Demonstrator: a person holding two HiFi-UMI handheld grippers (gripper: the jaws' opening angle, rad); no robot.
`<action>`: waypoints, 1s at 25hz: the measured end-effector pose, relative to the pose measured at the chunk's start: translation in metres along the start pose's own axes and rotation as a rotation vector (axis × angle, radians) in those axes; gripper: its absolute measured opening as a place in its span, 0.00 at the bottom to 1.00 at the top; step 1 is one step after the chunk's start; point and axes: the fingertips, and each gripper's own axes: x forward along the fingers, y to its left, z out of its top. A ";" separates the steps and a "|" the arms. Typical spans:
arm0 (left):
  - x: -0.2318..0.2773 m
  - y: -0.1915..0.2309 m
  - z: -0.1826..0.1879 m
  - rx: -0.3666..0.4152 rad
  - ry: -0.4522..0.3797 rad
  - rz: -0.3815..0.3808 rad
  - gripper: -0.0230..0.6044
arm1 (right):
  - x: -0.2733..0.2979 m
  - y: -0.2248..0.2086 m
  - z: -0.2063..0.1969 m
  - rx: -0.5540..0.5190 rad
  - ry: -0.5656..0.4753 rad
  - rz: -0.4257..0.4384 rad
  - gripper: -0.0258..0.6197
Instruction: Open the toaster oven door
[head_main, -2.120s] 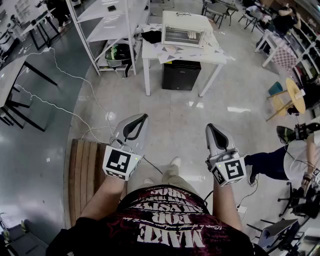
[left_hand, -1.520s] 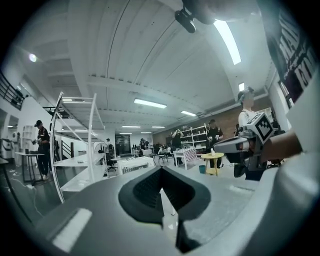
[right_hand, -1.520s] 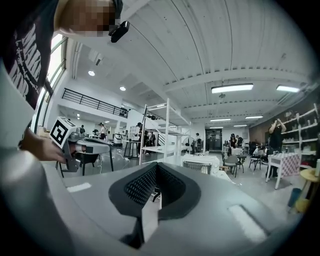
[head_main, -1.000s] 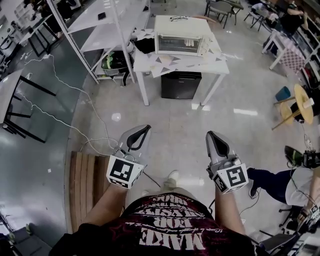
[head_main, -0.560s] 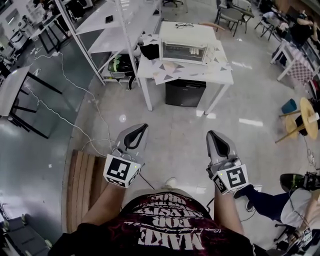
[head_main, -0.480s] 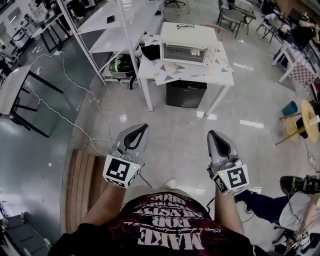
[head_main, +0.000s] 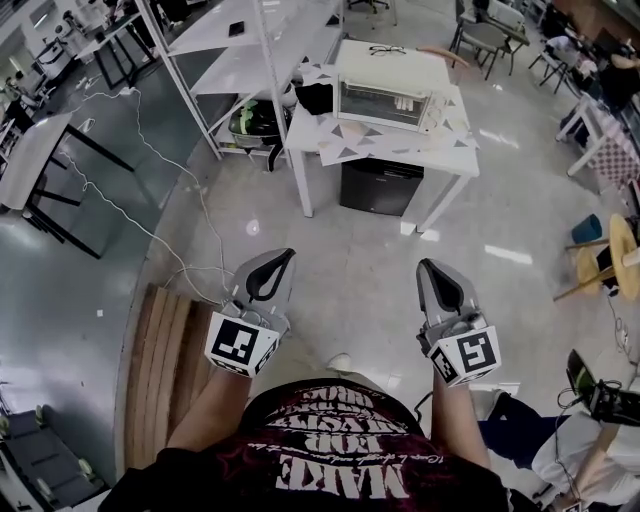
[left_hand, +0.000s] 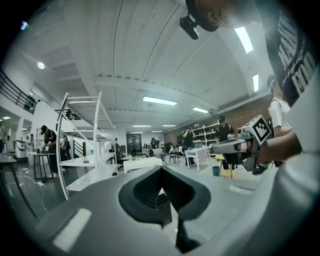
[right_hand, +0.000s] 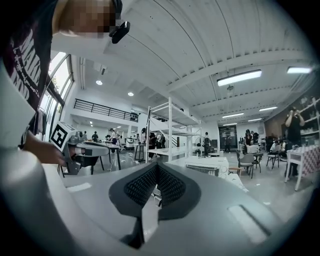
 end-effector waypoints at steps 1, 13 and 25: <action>-0.001 0.001 -0.001 -0.005 -0.001 -0.001 0.04 | 0.001 0.002 0.001 -0.003 0.001 0.004 0.08; 0.017 0.013 0.002 -0.001 -0.021 -0.061 0.04 | 0.012 0.006 0.001 0.006 -0.006 -0.030 0.08; 0.057 0.031 -0.002 -0.011 -0.007 -0.164 0.04 | 0.047 -0.005 0.001 0.036 0.019 -0.070 0.08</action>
